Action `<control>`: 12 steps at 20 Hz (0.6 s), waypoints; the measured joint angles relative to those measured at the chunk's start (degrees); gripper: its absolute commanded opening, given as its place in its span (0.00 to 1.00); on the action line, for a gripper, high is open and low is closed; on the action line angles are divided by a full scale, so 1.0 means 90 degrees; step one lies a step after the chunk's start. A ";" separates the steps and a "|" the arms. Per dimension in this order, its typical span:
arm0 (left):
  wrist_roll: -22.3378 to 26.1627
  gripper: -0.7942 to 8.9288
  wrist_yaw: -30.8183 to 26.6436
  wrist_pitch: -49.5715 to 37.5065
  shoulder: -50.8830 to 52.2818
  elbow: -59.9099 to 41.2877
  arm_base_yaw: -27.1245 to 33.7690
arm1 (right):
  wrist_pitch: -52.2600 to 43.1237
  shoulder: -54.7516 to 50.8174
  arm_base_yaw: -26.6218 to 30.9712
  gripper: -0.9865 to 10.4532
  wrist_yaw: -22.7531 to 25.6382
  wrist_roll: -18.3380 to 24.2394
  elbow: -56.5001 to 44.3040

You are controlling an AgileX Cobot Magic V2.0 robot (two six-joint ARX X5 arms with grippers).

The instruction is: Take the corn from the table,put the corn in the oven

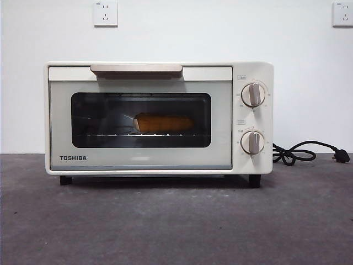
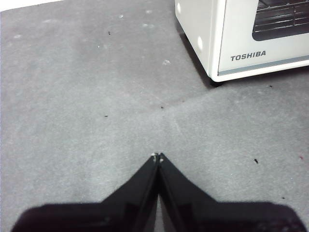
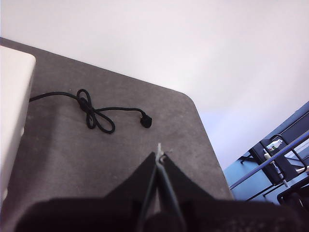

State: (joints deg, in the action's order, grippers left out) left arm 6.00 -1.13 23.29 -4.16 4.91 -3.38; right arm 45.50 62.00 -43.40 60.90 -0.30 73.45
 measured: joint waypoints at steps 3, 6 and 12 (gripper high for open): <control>0.0000 0.08 0.0000 -0.0002 0.0000 0.0000 0.0000 | -0.0022 -0.0002 0.0143 0.09 -0.0695 -0.0119 0.0000; 0.0000 0.08 0.0002 -0.0002 0.0000 0.0002 0.0000 | -0.0379 -0.0002 0.1137 0.09 -0.2669 -0.0160 -0.0012; 0.0000 0.08 0.0002 -0.0002 0.0000 0.0002 0.0000 | -0.3058 -0.0920 0.3662 0.09 -0.5887 -0.0012 -0.1953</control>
State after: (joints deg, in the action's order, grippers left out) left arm 6.00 -1.10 23.27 -4.16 4.93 -3.38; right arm 17.98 53.71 -10.44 7.92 -0.40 55.88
